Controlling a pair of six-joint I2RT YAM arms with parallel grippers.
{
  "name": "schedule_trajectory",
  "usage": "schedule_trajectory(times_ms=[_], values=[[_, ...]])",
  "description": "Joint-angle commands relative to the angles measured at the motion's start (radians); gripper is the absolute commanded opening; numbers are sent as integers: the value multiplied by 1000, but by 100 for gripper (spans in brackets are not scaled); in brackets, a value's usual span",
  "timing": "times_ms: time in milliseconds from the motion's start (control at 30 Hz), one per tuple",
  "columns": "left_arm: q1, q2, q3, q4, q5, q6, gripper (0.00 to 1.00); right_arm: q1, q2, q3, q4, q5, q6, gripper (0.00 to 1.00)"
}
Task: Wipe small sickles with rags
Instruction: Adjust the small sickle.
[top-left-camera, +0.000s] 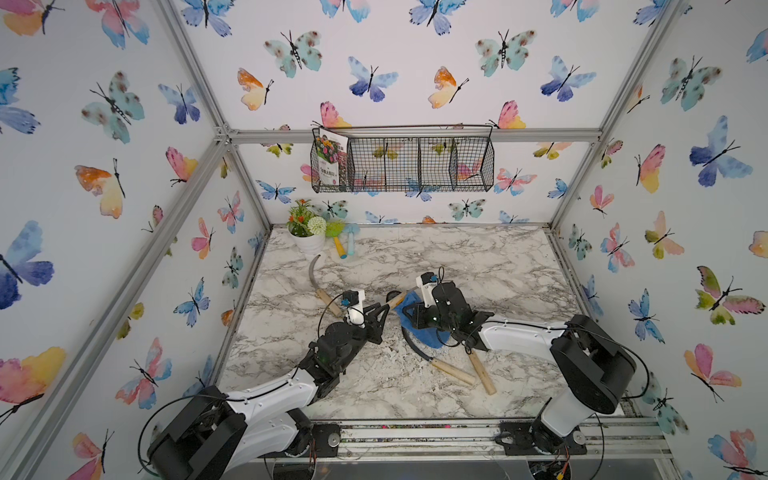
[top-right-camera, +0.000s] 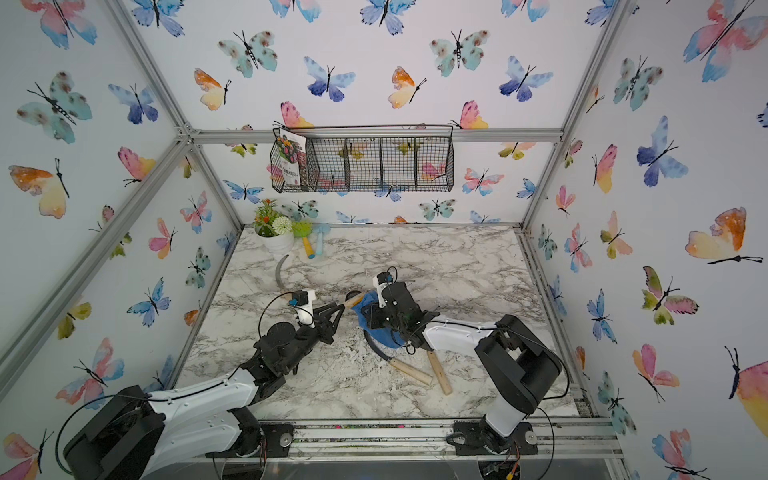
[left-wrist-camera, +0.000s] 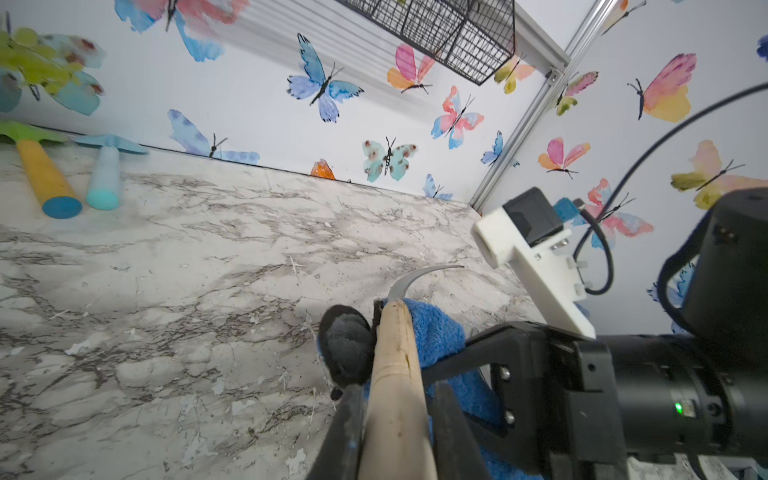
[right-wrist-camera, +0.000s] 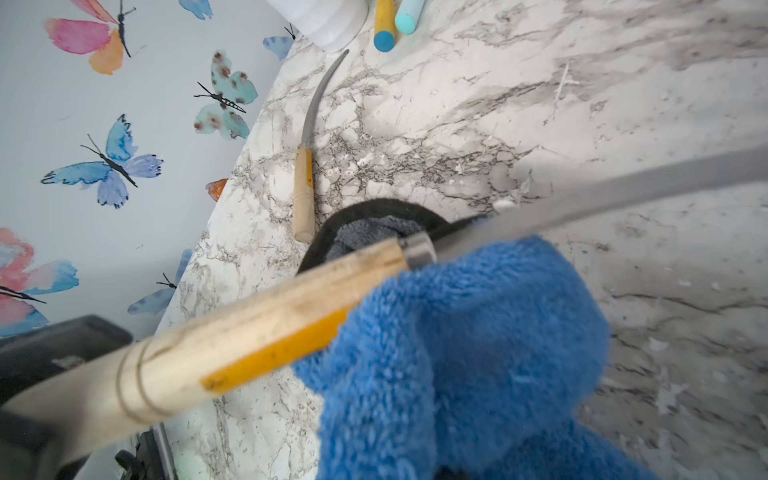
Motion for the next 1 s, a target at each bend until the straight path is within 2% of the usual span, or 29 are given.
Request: schedule_trajectory(times_ms=[0, 167, 367, 600, 967], values=[[-4, 29, 42, 71, 172, 26, 0, 3, 14, 62, 14, 24, -2, 2], [-4, 77, 68, 86, 280, 32, 0, 2, -47, 82, -32, 77, -18, 2], [-3, 118, 90, 99, 372, 31, 0, 3, -81, 79, -23, 80, -17, 2], [-4, 160, 122, 85, 409, 39, 0, 6, -83, 104, -33, 61, -25, 2], [-3, 264, 200, 19, 399, 52, 0, 37, -81, 111, 3, 58, -24, 2]])
